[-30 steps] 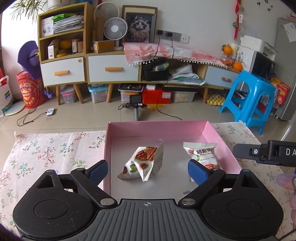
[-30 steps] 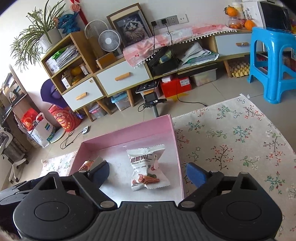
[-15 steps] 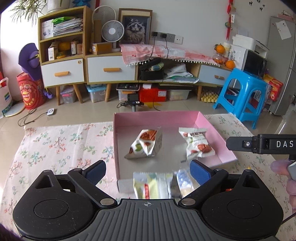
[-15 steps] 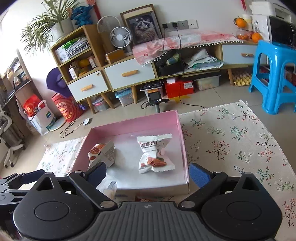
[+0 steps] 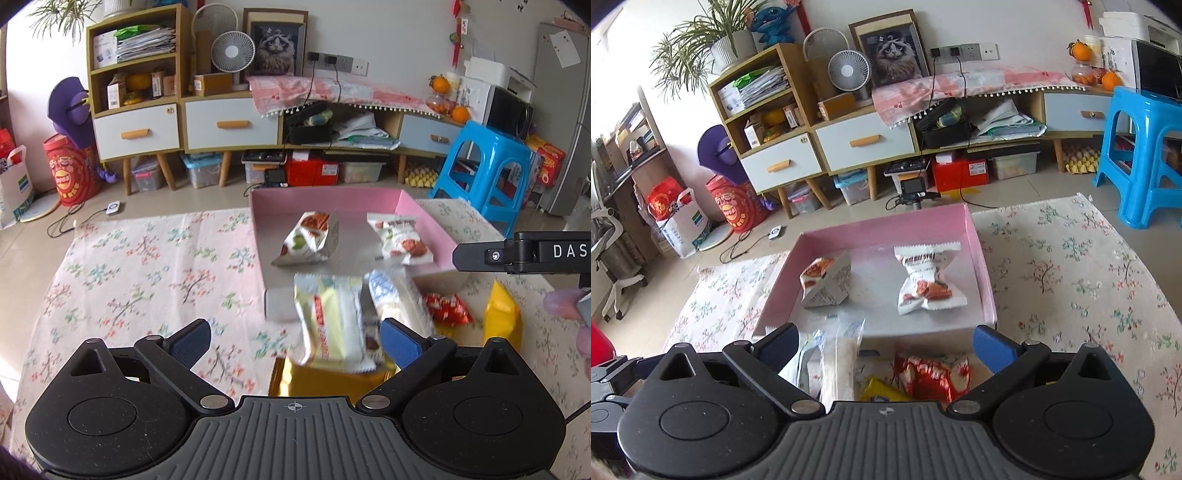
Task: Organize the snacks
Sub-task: 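Withdraw both tools from the box back toward the snack pile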
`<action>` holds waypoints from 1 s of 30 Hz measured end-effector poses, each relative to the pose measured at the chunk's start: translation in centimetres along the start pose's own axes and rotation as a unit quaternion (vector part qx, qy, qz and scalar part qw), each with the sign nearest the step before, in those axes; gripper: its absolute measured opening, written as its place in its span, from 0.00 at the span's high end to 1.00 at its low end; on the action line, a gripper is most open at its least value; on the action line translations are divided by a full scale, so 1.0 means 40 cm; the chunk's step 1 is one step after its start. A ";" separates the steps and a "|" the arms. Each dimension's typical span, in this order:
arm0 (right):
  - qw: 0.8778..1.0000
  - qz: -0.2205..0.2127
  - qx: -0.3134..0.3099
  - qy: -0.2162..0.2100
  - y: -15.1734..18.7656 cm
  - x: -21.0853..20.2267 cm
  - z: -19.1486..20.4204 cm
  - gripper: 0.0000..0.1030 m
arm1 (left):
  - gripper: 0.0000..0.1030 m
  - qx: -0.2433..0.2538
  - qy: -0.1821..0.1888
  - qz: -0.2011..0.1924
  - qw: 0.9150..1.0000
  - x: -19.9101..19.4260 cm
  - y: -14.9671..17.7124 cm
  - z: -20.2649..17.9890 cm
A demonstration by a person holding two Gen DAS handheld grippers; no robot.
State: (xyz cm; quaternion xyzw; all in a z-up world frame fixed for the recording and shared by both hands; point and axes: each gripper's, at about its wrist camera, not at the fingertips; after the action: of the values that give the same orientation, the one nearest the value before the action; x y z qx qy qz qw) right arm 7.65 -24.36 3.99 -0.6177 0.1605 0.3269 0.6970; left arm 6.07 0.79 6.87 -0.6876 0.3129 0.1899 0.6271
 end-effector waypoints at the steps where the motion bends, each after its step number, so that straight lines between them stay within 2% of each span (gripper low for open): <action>1: 1.000 0.002 -0.006 0.003 0.003 -0.002 0.005 0.09 | 0.04 0.000 0.000 0.001 1.000 -0.003 0.008 0.004; 9: 0.999 -0.010 -0.044 -0.003 0.057 -0.033 0.036 0.08 | 0.04 -0.001 0.004 0.005 1.000 -0.031 0.063 0.043; 15: 0.993 -0.031 -0.113 -0.019 0.125 -0.055 0.072 0.08 | 0.04 0.003 0.010 0.011 1.000 -0.047 0.106 0.080; 19: 0.990 -0.024 -0.132 -0.039 0.165 -0.057 0.091 0.08 | 0.04 0.006 0.017 0.020 1.000 -0.056 0.135 0.099; 23: 0.988 -0.017 -0.141 -0.063 0.196 -0.064 0.111 0.08 | 0.04 0.029 0.021 0.023 0.999 -0.066 0.167 0.105; 30: 0.985 0.006 -0.145 -0.097 0.222 -0.058 0.149 0.08 | 0.04 0.052 0.018 0.031 0.998 -0.053 0.198 0.129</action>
State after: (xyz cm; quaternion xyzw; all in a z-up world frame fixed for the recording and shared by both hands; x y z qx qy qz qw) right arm -0.91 -18.97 -0.15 -0.6764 0.0466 0.4096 0.6104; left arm -0.10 6.12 1.62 -0.6474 0.3549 0.1802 0.6499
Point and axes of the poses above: each gripper's, at about its wrist camera, not at the fingertips, and x roughly the way its jaws point, z to its left, y to its underside, and after that the axes turned 6 degrees about -x, right-handed
